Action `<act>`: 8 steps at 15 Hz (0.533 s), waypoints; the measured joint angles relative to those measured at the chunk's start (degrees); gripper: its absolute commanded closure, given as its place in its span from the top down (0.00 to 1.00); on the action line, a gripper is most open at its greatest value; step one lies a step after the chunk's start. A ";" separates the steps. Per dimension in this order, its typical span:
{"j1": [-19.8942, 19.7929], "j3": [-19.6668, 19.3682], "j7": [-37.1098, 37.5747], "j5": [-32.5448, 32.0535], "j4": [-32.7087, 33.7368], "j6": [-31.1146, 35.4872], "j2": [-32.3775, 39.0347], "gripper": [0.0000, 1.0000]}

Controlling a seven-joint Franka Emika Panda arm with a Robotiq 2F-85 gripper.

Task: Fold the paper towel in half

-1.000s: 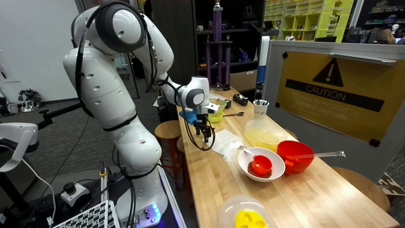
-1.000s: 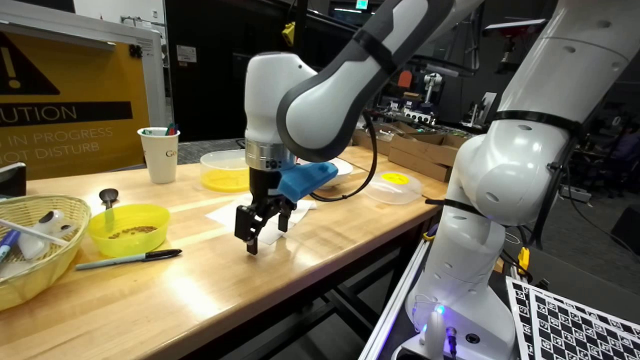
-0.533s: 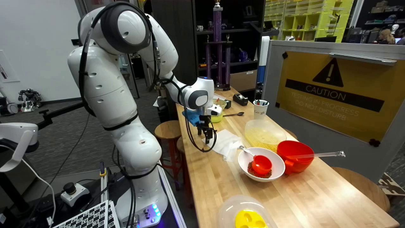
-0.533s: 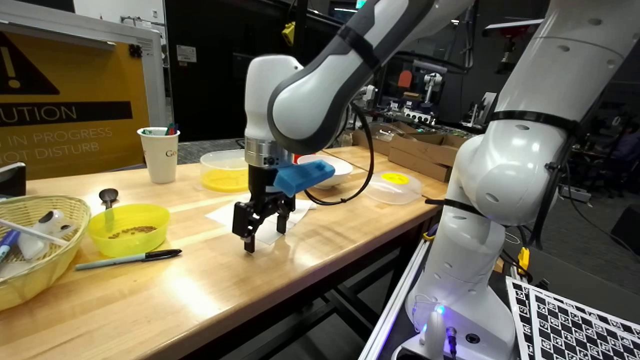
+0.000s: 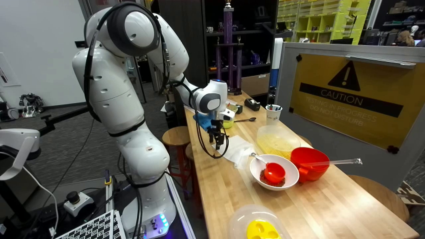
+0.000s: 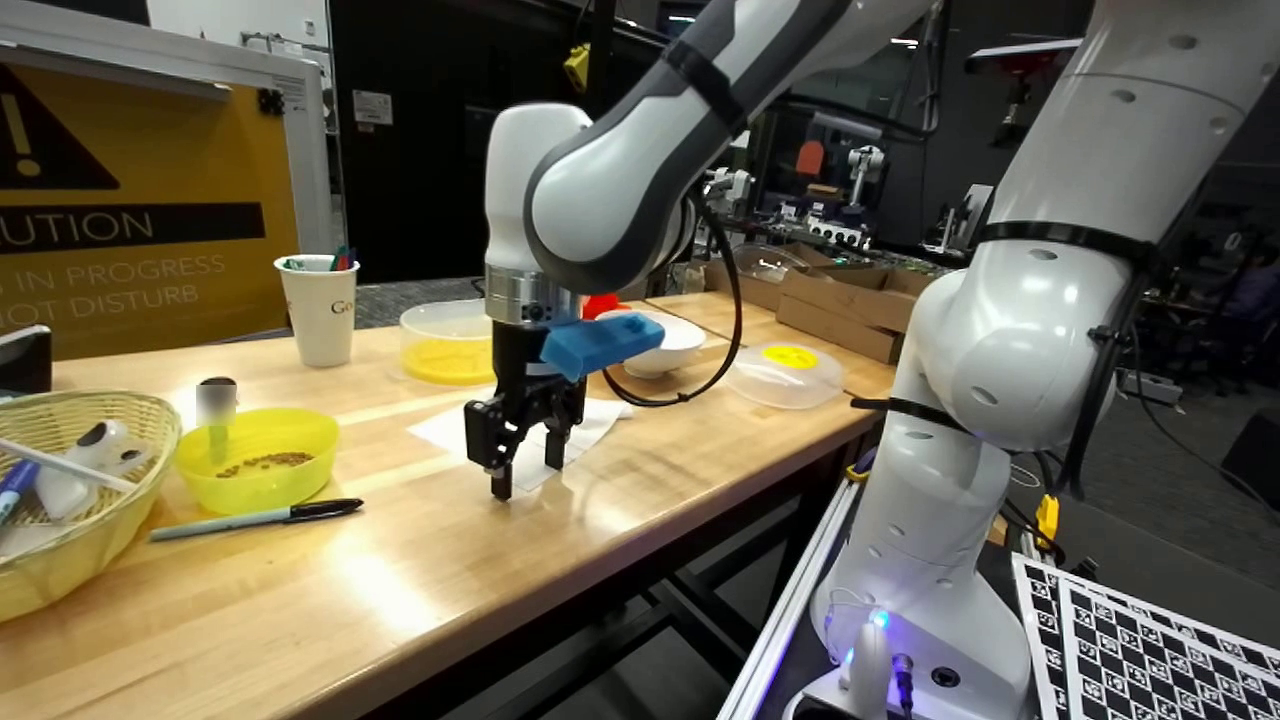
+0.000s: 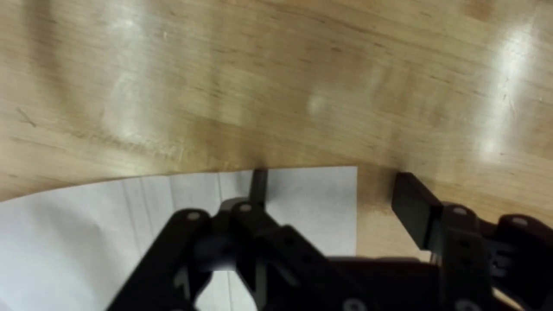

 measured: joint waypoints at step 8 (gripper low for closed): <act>-0.01 -0.60 -1.27 0.79 1.33 -1.30 0.02 0.00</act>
